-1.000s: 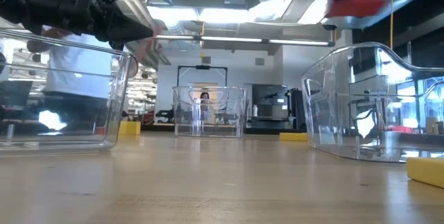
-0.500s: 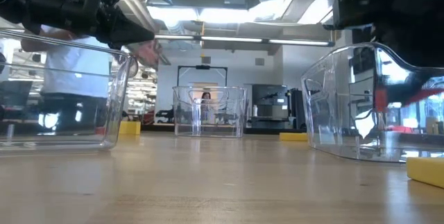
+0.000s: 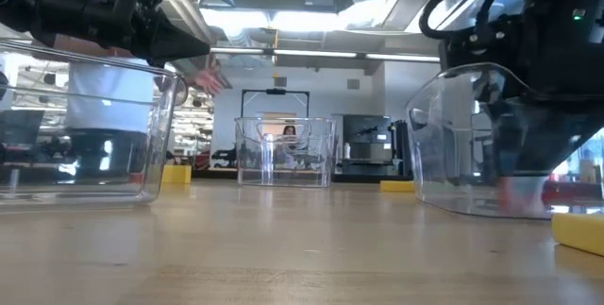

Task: Sort & place blocks by color
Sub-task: Put the top right red block into the bottom right transparent bin, then put the top red block into the bottom right transparent bin

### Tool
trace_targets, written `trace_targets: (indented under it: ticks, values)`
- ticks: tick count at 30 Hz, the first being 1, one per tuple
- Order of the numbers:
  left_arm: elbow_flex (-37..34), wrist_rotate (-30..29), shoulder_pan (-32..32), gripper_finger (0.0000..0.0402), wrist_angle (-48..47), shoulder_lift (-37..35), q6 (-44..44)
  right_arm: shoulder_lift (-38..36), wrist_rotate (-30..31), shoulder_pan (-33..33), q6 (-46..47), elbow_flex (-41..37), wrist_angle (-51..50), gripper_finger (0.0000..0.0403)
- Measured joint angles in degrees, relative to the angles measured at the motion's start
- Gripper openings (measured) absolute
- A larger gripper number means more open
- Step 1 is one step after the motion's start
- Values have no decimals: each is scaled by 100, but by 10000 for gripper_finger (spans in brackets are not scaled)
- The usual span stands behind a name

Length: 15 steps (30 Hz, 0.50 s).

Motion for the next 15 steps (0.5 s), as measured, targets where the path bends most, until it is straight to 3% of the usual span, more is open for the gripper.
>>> trace_targets:
  ticks: [5, 9, 15]
  values:
    - [0, -1, 0, 0, 0, 0, -4, -32, -343, -79, -17, 36, -95, 249]
    - [0, 0, 0, 0, -2, 0, -7, -38, -374, -95, -225, 330, -798, 260]
    - [0, 49, 2, 0, -11, 0, -124, -449, 415, -89, -306, 962, -2274, 263]
